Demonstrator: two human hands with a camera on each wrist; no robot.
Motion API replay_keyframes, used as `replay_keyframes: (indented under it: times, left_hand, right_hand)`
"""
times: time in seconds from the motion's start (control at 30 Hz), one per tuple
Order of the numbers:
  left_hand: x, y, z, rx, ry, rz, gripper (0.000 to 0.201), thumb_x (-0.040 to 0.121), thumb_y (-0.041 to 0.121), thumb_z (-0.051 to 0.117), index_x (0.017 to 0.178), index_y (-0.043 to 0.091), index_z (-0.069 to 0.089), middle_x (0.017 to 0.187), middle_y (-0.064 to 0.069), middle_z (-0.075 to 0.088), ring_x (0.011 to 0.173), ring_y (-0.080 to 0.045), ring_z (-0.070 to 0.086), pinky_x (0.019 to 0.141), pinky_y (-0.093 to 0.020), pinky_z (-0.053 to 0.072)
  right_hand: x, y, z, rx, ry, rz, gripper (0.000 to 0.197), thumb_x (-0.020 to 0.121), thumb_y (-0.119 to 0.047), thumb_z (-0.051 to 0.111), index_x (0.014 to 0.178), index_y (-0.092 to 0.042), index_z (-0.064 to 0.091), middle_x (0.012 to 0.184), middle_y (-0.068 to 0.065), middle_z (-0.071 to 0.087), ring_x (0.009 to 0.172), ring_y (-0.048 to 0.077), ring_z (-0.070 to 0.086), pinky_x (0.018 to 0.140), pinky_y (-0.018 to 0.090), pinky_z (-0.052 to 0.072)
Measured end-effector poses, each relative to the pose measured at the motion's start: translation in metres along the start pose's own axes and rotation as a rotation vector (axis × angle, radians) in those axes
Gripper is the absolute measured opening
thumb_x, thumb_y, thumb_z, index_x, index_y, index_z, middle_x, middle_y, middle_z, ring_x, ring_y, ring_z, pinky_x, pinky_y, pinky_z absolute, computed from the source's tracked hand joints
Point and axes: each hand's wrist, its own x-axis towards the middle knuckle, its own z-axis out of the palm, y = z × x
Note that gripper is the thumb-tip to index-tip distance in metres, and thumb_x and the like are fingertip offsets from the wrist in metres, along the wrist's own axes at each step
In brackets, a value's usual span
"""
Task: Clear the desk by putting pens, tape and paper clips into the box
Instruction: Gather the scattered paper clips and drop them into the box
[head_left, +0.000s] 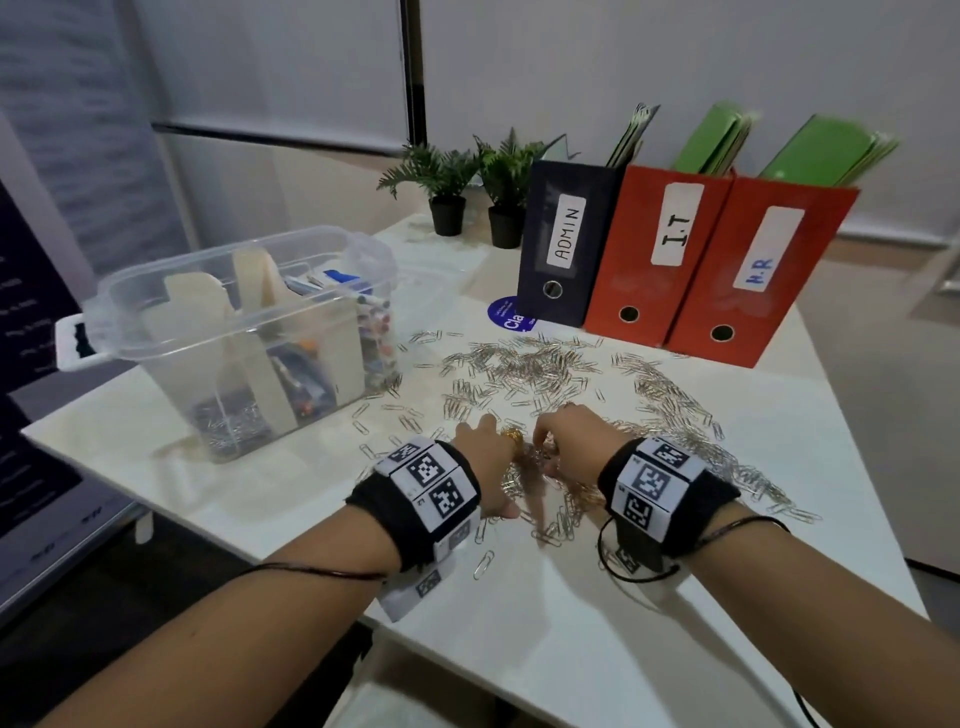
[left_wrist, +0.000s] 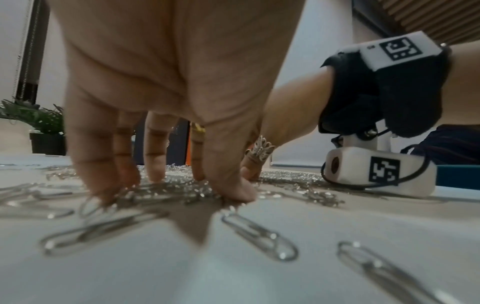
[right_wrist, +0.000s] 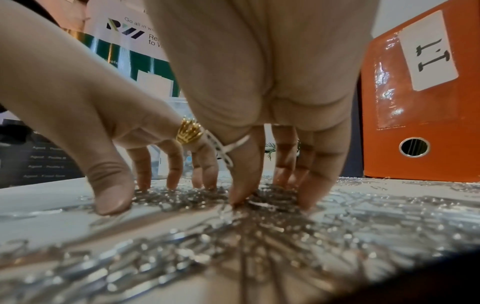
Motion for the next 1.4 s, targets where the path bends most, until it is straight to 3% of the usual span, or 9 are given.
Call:
replay_keyframes:
  times: [0.17, 0.23, 0.4, 0.6, 0.8, 0.93, 1.13, 1.33, 1.4]
  left_hand:
    - [0.013, -0.003, -0.003, -0.068, -0.013, 0.012, 0.045, 0.083, 0.02, 0.069, 0.123, 0.008, 0.052, 0.123, -0.012, 0.052, 0.108, -0.026, 0.057, 0.092, -0.033, 0.049]
    - [0.015, -0.006, -0.004, -0.073, -0.017, 0.03, 0.038, 0.085, 0.017, 0.067, 0.12, 0.006, 0.056, 0.119, -0.012, 0.059, 0.108, -0.025, 0.059, 0.09, -0.03, 0.049]
    - [0.015, -0.012, -0.008, -0.098, 0.039, 0.07, 0.028, 0.088, 0.002, 0.055, 0.114, 0.007, 0.066, 0.115, -0.01, 0.064, 0.106, -0.022, 0.06, 0.088, -0.025, 0.048]
    - [0.013, -0.027, -0.015, -0.154, 0.19, 0.08, 0.029, 0.087, 0.0, 0.057, 0.11, 0.013, 0.069, 0.115, -0.007, 0.064, 0.107, -0.02, 0.059, 0.09, -0.025, 0.045]
    - [0.002, -0.045, -0.027, -0.218, 0.296, 0.035, 0.025, 0.088, 0.003, 0.059, 0.108, 0.011, 0.071, 0.113, -0.005, 0.068, 0.105, -0.017, 0.062, 0.09, -0.019, 0.045]
    - [-0.01, -0.055, -0.045, -0.3, 0.375, 0.002, 0.018, 0.086, 0.004, 0.062, 0.101, 0.005, 0.071, 0.109, -0.004, 0.07, 0.1, -0.015, 0.064, 0.081, -0.013, 0.042]
    - [-0.06, -0.104, -0.107, -0.435, 0.722, -0.154, 0.017, 0.083, 0.004, 0.066, 0.098, 0.004, 0.073, 0.098, -0.009, 0.071, 0.093, -0.021, 0.065, 0.086, -0.021, 0.047]
    - [-0.103, -0.178, -0.125, -0.508, 0.986, -0.438, 0.017, 0.08, 0.0, 0.067, 0.096, -0.002, 0.072, 0.094, -0.018, 0.07, 0.092, -0.029, 0.066, 0.077, -0.02, 0.043]
    - [-0.106, -0.194, -0.119, -0.507, 1.03, -0.535, 0.016, 0.082, 0.001, 0.066, 0.097, -0.002, 0.072, 0.097, -0.017, 0.07, 0.094, -0.028, 0.064, 0.078, -0.02, 0.041]
  right_hand:
    - [0.004, 0.0, -0.002, 0.004, 0.022, -0.007, 0.024, 0.089, -0.005, 0.059, 0.112, -0.007, 0.066, 0.117, 0.009, 0.063, 0.11, 0.022, 0.058, 0.082, 0.02, 0.042]
    - [0.004, 0.001, -0.004, -0.007, 0.02, -0.009, 0.025, 0.089, -0.005, 0.057, 0.112, -0.007, 0.067, 0.116, 0.01, 0.065, 0.108, 0.024, 0.06, 0.089, 0.025, 0.047]
    - [0.003, 0.007, -0.004, 0.047, 0.136, -0.047, 0.019, 0.084, -0.006, 0.059, 0.099, -0.007, 0.07, 0.102, 0.011, 0.068, 0.099, 0.026, 0.063, 0.085, 0.03, 0.048]
    - [0.007, 0.004, -0.007, 0.135, 0.239, -0.083, 0.023, 0.086, 0.0, 0.052, 0.096, -0.004, 0.073, 0.099, 0.012, 0.071, 0.098, 0.027, 0.064, 0.086, 0.028, 0.05]
    - [0.004, -0.002, -0.007, 0.222, 0.346, -0.127, 0.019, 0.083, 0.009, 0.053, 0.094, 0.009, 0.069, 0.096, 0.025, 0.069, 0.098, 0.035, 0.064, 0.088, 0.04, 0.051]
    - [0.0, -0.004, -0.012, 0.286, 0.381, -0.147, 0.02, 0.088, 0.0, 0.058, 0.103, 0.002, 0.072, 0.099, 0.014, 0.073, 0.097, 0.024, 0.067, 0.089, 0.021, 0.049]
    - [-0.001, -0.014, -0.014, 0.322, 0.384, -0.172, 0.021, 0.088, -0.006, 0.061, 0.106, -0.003, 0.071, 0.105, 0.011, 0.072, 0.101, 0.02, 0.066, 0.085, 0.011, 0.039]
    - [0.008, -0.03, -0.013, 0.309, 0.357, -0.2, 0.017, 0.088, -0.003, 0.059, 0.096, 0.0, 0.074, 0.095, 0.013, 0.073, 0.094, 0.024, 0.066, 0.091, 0.032, 0.049]
    - [0.01, -0.035, -0.014, 0.312, 0.356, -0.208, 0.018, 0.088, -0.004, 0.06, 0.098, -0.001, 0.074, 0.096, 0.012, 0.073, 0.094, 0.022, 0.067, 0.091, 0.03, 0.05]
